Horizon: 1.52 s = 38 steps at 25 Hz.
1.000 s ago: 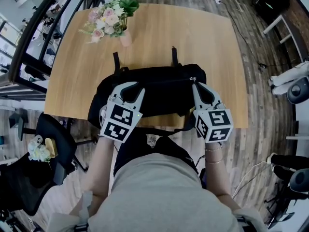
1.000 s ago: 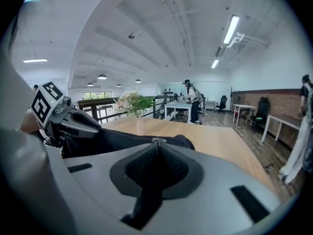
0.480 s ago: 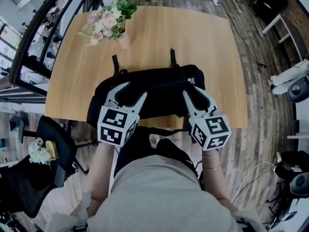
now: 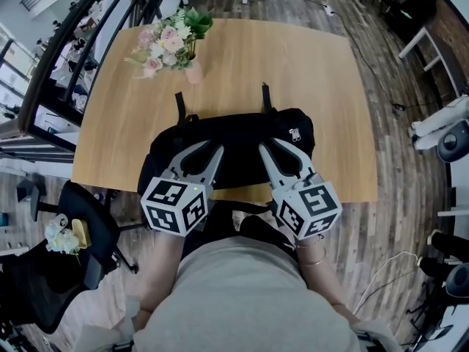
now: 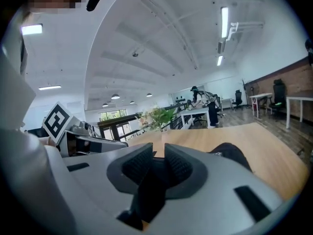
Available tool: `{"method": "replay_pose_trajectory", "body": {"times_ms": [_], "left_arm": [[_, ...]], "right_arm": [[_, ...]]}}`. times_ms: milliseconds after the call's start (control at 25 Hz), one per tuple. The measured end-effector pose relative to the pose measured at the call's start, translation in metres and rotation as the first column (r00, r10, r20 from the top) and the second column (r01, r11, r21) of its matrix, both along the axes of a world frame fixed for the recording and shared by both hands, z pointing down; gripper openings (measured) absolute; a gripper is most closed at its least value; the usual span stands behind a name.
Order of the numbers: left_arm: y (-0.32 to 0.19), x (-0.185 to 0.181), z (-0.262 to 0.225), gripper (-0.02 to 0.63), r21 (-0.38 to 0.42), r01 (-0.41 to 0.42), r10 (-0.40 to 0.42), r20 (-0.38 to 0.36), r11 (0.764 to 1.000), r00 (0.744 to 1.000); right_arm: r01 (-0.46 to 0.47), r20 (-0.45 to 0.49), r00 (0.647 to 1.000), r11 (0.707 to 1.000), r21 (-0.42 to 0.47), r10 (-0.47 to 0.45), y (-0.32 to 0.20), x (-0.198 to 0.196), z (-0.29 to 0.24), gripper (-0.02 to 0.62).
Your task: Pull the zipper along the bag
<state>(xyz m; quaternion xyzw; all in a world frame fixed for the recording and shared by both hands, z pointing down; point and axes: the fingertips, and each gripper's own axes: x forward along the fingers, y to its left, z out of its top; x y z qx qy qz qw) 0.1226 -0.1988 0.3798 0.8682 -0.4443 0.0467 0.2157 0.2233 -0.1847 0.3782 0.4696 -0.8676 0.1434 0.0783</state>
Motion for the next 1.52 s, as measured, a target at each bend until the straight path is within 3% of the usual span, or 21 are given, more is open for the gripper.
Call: {"method": "replay_pose_trajectory", "body": {"times_ms": [80, 280, 520, 720, 840, 1520], "left_arm": [[0.002, 0.001, -0.005, 0.089, 0.016, -0.005, 0.005, -0.017, 1.0, 1.0], [0.007, -0.004, -0.008, 0.048, 0.033, 0.027, -0.028, 0.022, 0.999, 0.999], [0.016, -0.006, -0.004, 0.026, 0.035, 0.054, -0.055, 0.019, 0.998, 0.998], [0.022, -0.001, 0.001, 0.018, 0.057, 0.013, -0.019, 0.116, 0.998, 0.993], [0.023, -0.001, 0.001, 0.017, 0.062, 0.014, -0.023, 0.144, 0.998, 0.989], [0.02, -0.012, 0.01, 0.017, 0.019, 0.024, -0.026, 0.129, 1.0, 0.991]], "right_arm": [[0.029, 0.002, 1.0, 1.0, 0.006, -0.029, 0.003, -0.007, -0.001, 0.065], [0.08, -0.005, 0.997, 0.997, 0.009, -0.08, 0.013, -0.019, -0.007, 0.006], [0.142, 0.003, 0.99, 0.99, 0.027, -0.142, 0.022, -0.036, -0.013, 0.005], [0.161, -0.046, 0.986, 0.987, -0.004, -0.161, 0.026, -0.045, -0.005, 0.005], [0.161, -0.077, 0.984, 0.987, -0.022, -0.162, 0.027, -0.047, 0.0, 0.005], [0.073, -0.105, 0.991, 0.996, -0.044, -0.077, 0.015, -0.035, 0.008, 0.005]]}}
